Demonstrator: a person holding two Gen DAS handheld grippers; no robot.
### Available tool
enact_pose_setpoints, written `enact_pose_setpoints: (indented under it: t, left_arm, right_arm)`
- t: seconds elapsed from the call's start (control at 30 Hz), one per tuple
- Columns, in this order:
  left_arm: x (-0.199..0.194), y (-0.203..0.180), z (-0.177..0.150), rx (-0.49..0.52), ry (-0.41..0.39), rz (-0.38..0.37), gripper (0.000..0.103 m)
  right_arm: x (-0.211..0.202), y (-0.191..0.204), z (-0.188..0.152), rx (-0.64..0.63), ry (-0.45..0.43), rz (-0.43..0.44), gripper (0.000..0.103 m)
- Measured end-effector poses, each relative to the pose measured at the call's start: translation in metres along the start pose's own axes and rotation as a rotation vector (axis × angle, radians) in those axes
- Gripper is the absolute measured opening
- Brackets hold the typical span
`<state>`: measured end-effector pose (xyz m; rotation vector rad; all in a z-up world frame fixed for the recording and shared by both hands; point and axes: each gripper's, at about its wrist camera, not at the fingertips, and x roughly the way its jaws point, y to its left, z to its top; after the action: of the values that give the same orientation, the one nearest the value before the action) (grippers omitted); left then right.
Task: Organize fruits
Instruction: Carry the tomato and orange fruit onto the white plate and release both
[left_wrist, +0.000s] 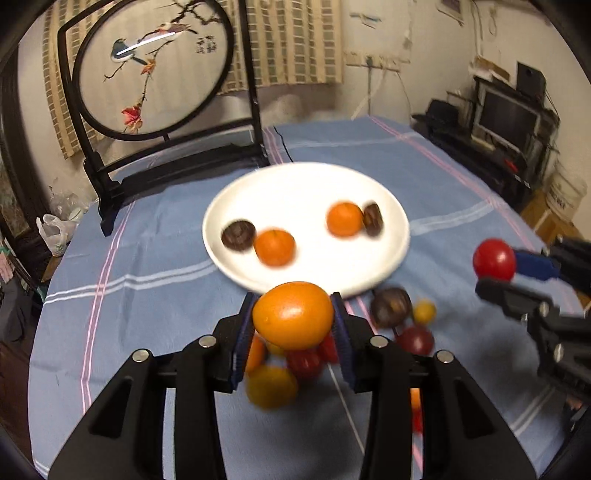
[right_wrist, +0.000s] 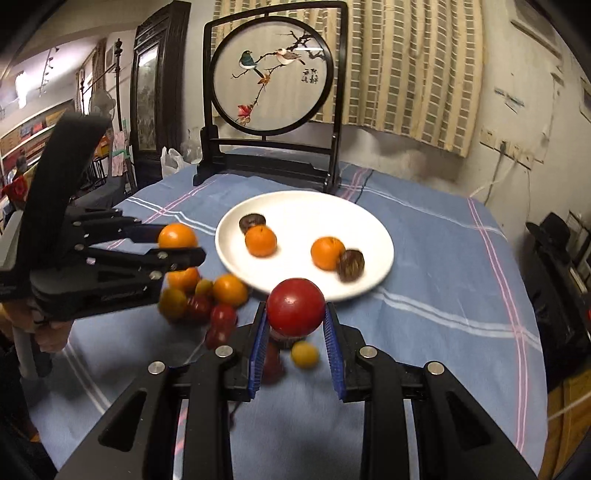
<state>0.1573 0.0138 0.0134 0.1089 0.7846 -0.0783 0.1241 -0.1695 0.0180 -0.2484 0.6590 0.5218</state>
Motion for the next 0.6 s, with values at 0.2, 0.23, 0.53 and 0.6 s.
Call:
enact_pose_setpoints:
  t: [0.2, 0.23, 0.53, 0.6]
  left_arm:
    - [0.045, 0.022, 0.023, -0.042, 0.036, 0.051, 0.039]
    - [0.054, 0.026, 0.025, -0.049, 0.049, 0.055, 0.039]
    - [0.098, 0.044, 0.032, -0.061, 0.086, 0.084, 0.039]
    - [0.101, 0.046, 0.036, -0.062, 0.082, 0.076, 0.039]
  right_arm:
    - [0.050, -0.006, 0.021, 0.013, 0.062, -0.005, 0.030]
    - [0.060, -0.009, 0.024, 0.020, 0.074, -0.005, 0.030]
    - [0.120, -0.022, 0.032, 0.084, 0.182, -0.003, 0.032]
    - [0.124, -0.024, 0.033, 0.103, 0.182, 0.012, 0.037]
